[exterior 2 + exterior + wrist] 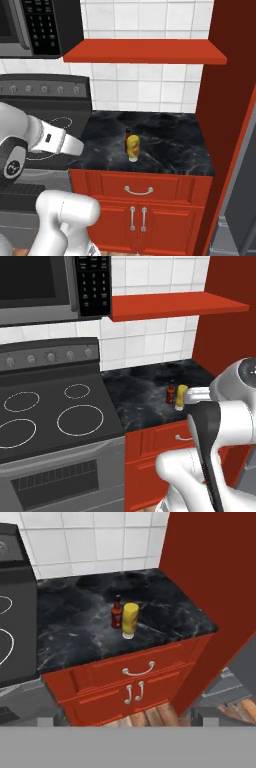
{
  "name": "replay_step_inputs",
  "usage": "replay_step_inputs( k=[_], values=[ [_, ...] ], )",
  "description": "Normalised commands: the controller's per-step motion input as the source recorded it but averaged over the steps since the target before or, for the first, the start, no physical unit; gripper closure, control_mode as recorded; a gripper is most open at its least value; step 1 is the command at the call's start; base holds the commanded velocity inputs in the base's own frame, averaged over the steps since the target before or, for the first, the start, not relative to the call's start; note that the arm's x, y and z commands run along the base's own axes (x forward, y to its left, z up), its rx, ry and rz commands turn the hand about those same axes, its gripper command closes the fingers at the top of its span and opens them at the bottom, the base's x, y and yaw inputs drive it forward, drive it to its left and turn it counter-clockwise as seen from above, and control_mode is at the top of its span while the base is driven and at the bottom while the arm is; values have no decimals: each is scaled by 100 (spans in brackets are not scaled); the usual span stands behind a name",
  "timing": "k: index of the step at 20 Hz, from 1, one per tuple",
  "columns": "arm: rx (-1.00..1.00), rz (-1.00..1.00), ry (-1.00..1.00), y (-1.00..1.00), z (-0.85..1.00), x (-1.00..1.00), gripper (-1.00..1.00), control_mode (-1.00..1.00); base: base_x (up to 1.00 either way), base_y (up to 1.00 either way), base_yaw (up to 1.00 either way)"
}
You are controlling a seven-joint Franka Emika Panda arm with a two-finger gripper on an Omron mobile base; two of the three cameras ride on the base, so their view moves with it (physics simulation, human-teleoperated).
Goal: Place the mustard and condiment bottle from the counter to the top shelf of the fridge. If the existing items in the fridge are on the top shelf, move them to other shelves.
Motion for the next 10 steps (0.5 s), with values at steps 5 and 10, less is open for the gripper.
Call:
replay_step_inputs(
  k=[5,10],
  values=[
    [11,-23,9,-48,-53,75,-100,-100,0,0,0],
    [1,-9,6,-29,-20,59,-100,-100,0,0,0]
  ],
)
